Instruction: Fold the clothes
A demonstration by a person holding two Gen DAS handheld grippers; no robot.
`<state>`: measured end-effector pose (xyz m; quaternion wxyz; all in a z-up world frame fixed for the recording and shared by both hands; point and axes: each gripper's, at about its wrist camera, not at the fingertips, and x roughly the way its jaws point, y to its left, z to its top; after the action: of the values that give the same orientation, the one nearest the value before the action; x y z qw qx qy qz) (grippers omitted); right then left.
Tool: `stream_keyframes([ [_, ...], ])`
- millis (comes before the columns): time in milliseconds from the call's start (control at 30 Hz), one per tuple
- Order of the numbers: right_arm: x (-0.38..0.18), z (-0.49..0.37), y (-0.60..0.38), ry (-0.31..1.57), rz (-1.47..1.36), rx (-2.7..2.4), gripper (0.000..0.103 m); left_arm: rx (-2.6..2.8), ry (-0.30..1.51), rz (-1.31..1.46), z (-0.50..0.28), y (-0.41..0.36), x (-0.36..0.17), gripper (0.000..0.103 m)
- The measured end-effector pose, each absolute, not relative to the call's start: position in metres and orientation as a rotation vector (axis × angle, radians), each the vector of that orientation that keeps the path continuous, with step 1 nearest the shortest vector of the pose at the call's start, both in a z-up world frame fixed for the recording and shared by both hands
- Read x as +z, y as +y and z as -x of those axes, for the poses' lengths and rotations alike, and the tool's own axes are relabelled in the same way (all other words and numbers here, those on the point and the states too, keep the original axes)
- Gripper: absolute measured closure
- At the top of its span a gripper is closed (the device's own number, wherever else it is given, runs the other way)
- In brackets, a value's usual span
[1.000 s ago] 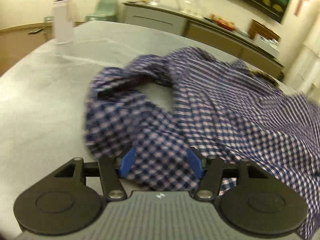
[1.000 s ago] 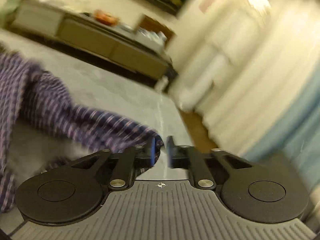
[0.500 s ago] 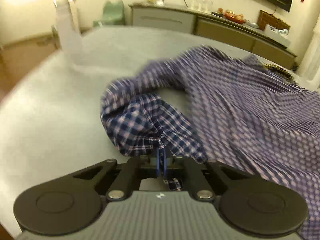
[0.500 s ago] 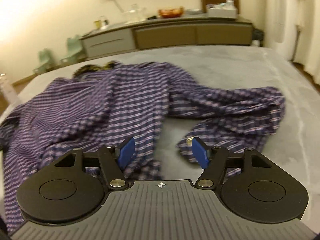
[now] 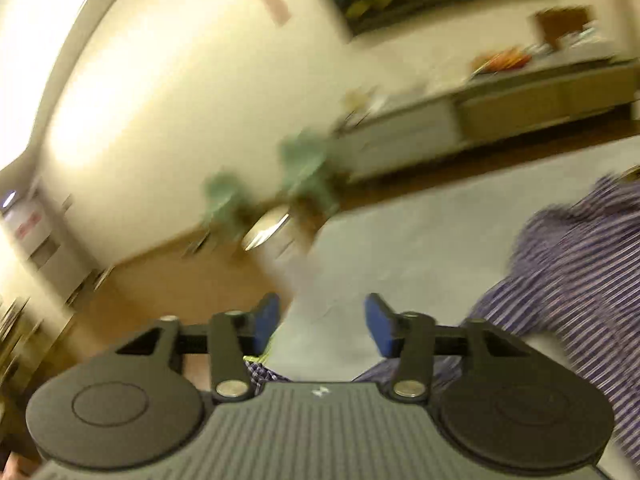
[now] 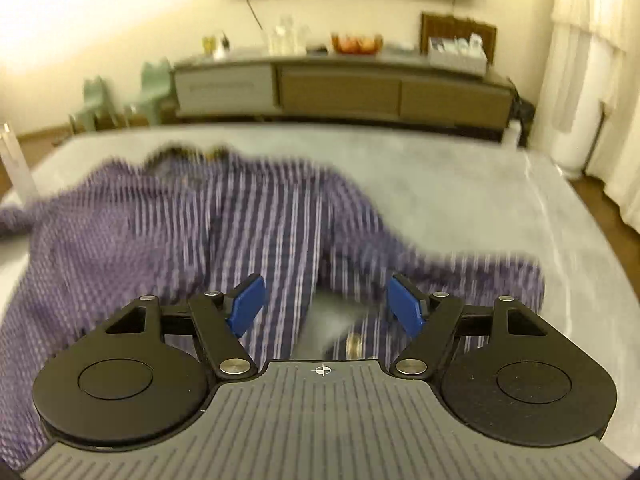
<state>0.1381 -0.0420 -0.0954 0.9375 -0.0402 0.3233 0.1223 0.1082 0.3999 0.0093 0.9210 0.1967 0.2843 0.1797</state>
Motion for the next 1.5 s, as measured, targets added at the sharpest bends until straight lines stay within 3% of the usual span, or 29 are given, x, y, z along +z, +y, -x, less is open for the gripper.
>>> stream_keyframes([
  [67, -0.083, -0.159, -0.028, 0.609, 0.163, 0.295, 0.029, 0.201, 0.562, -0.474, -0.14, 0.367, -0.006, 0.042],
  [200, -0.08, -0.211, 0.019, 0.515, 0.391, 0.419, 0.029, -0.051, 0.535, -0.663, -0.207, 0.319, -0.057, 0.042],
  [500, -0.164, -0.32, 0.098, 0.486, 0.823, 0.607, 0.029, -0.261, 0.606, -0.842, -0.317, 0.305, -0.144, 0.046],
  [567, -0.175, -0.333, 0.105, 0.489, 0.861, 0.651, 0.03, -0.302, 0.62, -0.841, -0.326, 0.307, -0.153, 0.054],
  [600, -0.179, -0.341, 0.108, 0.496, 0.867, 0.68, 0.033, -0.322, 0.627, -0.84, -0.33, 0.308, -0.157, 0.074],
  [633, -0.181, -0.348, 0.109, 0.526, 0.856, 0.715, 0.037, -0.342, 0.65, -0.814, -0.339, 0.31, -0.161, 0.102],
  [667, -0.18, -0.356, 0.108, 0.574, 0.829, 0.757, 0.058, -0.362, 0.675, -0.767, -0.346, 0.314, -0.159, 0.103],
  [700, -0.18, -0.365, 0.107, 0.622, 0.802, 0.798, 0.101, -0.383, 0.676, -0.706, -0.35, 0.319, -0.152, 0.102],
  [800, -0.152, -0.397, 0.094, 0.681, 0.553, 0.835, 0.103, -0.333, 0.66, -0.452, -0.379, 0.34, -0.117, 0.102],
  [933, -0.133, -0.461, 0.083, 0.762, 0.246, 0.689, 0.103, -0.042, 0.83, -0.054, -0.458, 0.376, -0.115, 0.099],
  [967, -0.138, -0.472, 0.086, 0.772, 0.239, 0.623, 0.101, -0.015, 0.851, -0.046, -0.464, 0.377, -0.118, 0.099],
  [1000, -0.144, -0.479, 0.09, 0.782, 0.24, 0.565, 0.091, 0.005, 0.866, -0.042, -0.468, 0.379, -0.121, 0.095],
  [1067, -0.148, -0.474, 0.092, 0.782, 0.244, 0.563, 0.084, -0.009, 0.83, -0.061, -0.458, 0.378, -0.115, 0.079],
  [1100, -0.148, -0.467, 0.093, 0.762, 0.258, 0.59, 0.058, -0.039, 0.808, -0.071, -0.45, 0.379, -0.113, 0.061],
  [1133, -0.147, -0.456, 0.093, 0.73, 0.279, 0.63, 0.043, -0.058, 0.799, -0.086, -0.445, 0.378, -0.112, 0.05],
  [1167, -0.146, -0.446, 0.093, 0.697, 0.301, 0.669, 0.026, -0.055, 0.797, -0.099, -0.441, 0.378, -0.111, 0.051],
  [1200, -0.146, -0.438, 0.096, 0.658, 0.334, 0.686, 0.016, -0.047, 0.802, -0.109, -0.439, 0.377, -0.112, 0.051],
  [1500, -0.144, -0.418, 0.14, 0.608, 0.529, 0.93, 0.015, -0.118, 0.712, -0.36, -0.422, 0.339, -0.124, 0.051],
])
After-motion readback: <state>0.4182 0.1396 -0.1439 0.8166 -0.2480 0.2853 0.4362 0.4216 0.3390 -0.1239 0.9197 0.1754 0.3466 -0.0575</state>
